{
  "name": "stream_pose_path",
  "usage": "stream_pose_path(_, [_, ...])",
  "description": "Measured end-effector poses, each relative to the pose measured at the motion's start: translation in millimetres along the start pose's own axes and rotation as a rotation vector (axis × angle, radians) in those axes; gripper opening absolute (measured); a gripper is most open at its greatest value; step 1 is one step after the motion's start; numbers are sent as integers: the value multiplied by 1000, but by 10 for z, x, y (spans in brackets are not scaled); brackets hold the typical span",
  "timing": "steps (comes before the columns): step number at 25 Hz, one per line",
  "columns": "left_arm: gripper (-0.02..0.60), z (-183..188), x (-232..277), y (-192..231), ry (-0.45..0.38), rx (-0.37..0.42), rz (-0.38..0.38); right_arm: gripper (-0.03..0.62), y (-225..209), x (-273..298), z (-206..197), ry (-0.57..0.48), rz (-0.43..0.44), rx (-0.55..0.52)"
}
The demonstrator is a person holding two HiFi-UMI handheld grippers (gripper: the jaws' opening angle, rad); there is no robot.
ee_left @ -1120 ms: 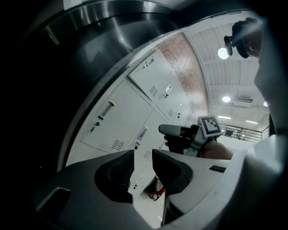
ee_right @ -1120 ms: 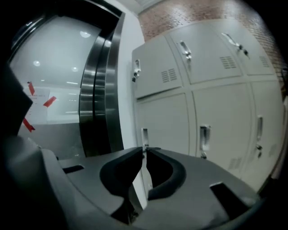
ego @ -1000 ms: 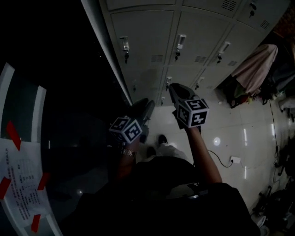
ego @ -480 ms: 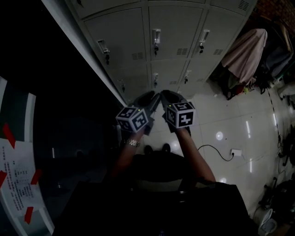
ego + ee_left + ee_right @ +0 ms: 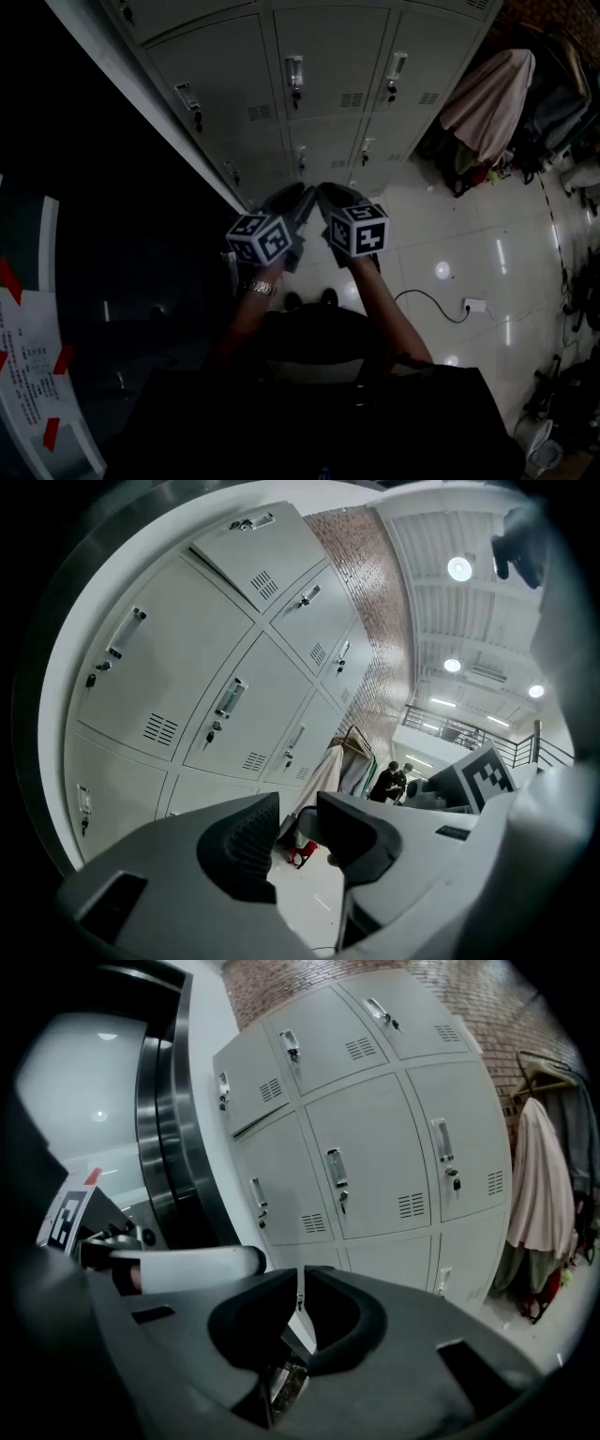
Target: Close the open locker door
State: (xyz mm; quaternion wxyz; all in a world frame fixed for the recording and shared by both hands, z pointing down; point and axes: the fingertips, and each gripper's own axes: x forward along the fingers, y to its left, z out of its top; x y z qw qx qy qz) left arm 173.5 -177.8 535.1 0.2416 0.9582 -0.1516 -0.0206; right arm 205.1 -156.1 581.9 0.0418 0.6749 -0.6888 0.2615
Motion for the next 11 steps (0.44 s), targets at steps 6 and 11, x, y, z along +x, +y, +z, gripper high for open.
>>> stream_pose_path(6, [128,4,53,21,-1,-8,-2,31,-34,34,32,-4,14,-2])
stream_pose_path(11, [127,3,56,45,12,-6,7,31,-15,48,60,-10,27,2])
